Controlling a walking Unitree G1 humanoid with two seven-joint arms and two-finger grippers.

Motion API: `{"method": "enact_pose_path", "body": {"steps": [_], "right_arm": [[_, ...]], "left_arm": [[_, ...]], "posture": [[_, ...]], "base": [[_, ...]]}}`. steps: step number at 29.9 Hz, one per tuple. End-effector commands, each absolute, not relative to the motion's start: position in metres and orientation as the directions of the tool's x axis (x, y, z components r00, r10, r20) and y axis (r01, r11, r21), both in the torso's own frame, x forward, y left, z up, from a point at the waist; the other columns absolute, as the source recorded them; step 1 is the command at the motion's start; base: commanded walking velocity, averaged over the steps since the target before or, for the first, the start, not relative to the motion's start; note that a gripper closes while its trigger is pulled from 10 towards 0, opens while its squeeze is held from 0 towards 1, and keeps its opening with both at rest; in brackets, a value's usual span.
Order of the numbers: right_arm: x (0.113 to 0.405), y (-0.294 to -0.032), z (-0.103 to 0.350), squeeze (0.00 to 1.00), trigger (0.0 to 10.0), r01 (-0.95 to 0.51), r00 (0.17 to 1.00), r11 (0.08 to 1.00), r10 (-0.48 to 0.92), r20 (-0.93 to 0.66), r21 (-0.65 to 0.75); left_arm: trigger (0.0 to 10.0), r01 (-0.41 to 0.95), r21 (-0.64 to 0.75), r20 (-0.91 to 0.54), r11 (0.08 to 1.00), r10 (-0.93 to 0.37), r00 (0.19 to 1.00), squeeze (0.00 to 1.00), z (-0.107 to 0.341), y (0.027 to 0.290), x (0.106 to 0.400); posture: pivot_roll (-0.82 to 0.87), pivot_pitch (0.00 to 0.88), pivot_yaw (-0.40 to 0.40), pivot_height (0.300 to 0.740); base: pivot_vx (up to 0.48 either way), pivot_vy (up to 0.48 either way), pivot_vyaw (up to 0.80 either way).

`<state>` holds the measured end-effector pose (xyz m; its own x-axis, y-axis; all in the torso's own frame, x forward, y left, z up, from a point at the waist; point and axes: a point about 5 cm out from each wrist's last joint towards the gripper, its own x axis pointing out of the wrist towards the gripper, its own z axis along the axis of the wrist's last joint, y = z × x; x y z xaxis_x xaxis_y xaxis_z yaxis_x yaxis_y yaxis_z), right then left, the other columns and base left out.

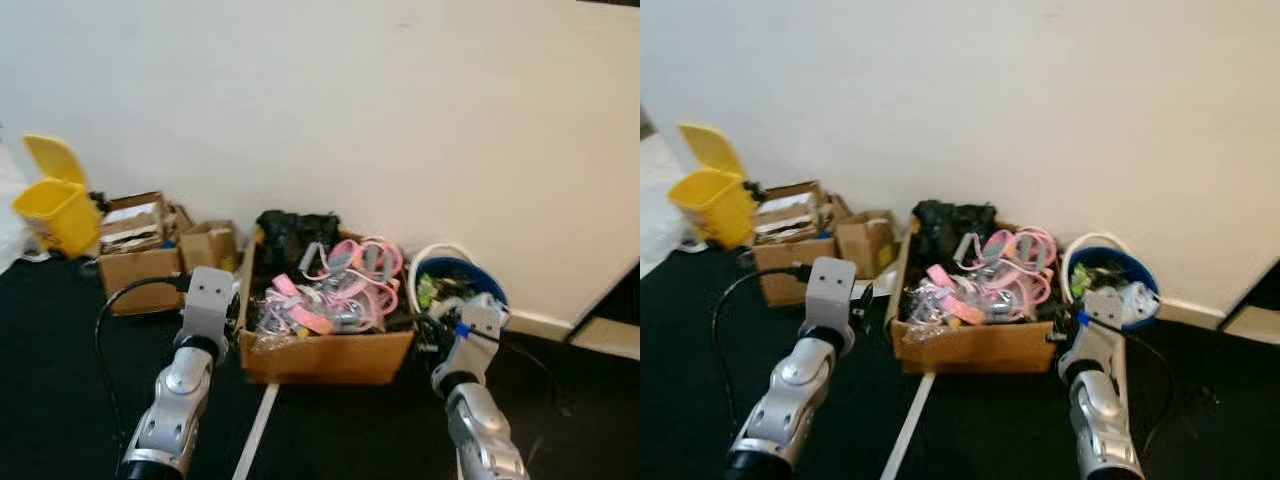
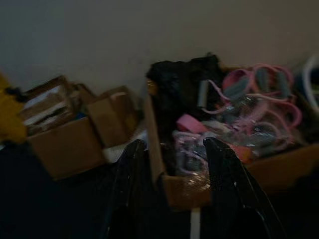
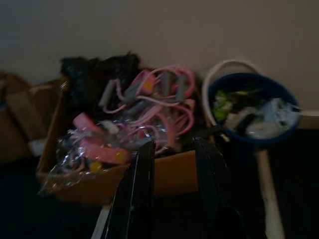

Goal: Picking trash to rubbish bin

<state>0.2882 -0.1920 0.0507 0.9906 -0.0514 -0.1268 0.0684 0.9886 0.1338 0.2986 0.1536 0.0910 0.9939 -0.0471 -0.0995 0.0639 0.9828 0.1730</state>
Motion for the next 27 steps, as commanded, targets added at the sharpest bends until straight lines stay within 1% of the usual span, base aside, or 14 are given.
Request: {"method": "enact_pose_path", "body": {"steps": [1,5,10,18,21,27], "right_arm": [[0.288,-0.186,0.048,0.0,10.0,0.055,0.989,0.989,-0.034,-0.147,0.141],[0.289,-0.183,0.046,0.0,10.0,0.046,0.988,0.989,-0.024,-0.154,0.141],[0.291,-0.181,0.049,0.0,10.0,0.028,0.989,0.99,-0.007,-0.147,0.141],[0.29,-0.18,0.047,0.0,10.0,0.008,0.986,0.99,0.015,-0.168,0.139],[0.288,-0.186,0.044,0.0,10.0,0.026,0.984,0.989,0.0,-0.179,0.144],[0.285,-0.188,0.046,0.0,10.0,0.038,0.984,0.989,-0.012,-0.179,0.142]], "left_arm": [[10.0,0.049,0.184,-0.125,0.982,-0.026,0.992,0.0,0.086,0.158,0.297],[10.0,0.016,0.185,-0.119,0.983,0.006,0.993,0.0,0.086,0.162,0.297],[10.0,-0.029,0.186,-0.134,0.982,0.054,0.99,0.0,0.083,0.167,0.297],[10.0,-0.03,0.162,-0.138,0.986,0.053,0.989,0.0,0.081,0.166,0.294],[10.0,-0.009,0.151,-0.148,0.988,0.032,0.988,0.0,0.077,0.158,0.297],[10.0,-0.009,0.139,-0.146,0.99,0.029,0.989,0.0,0.078,0.153,0.301]], "posture": [[0.0,0.102,0.031,0.74],[0.0,0.089,0.008,0.74],[-0.01,0.087,0.005,0.74],[-0.03,0.089,0.002,0.74],[-0.05,0.068,-0.023,0.74],[-0.08,0.075,-0.028,0.74]], "base": [[0.0,0.0,-0.8],[0.0,0.0,-0.8],[0.0,0.0,-0.8],[0.0,0.0,-0.8],[0.0,0.0,-0.8],[0.0,0.0,-0.8]]}}
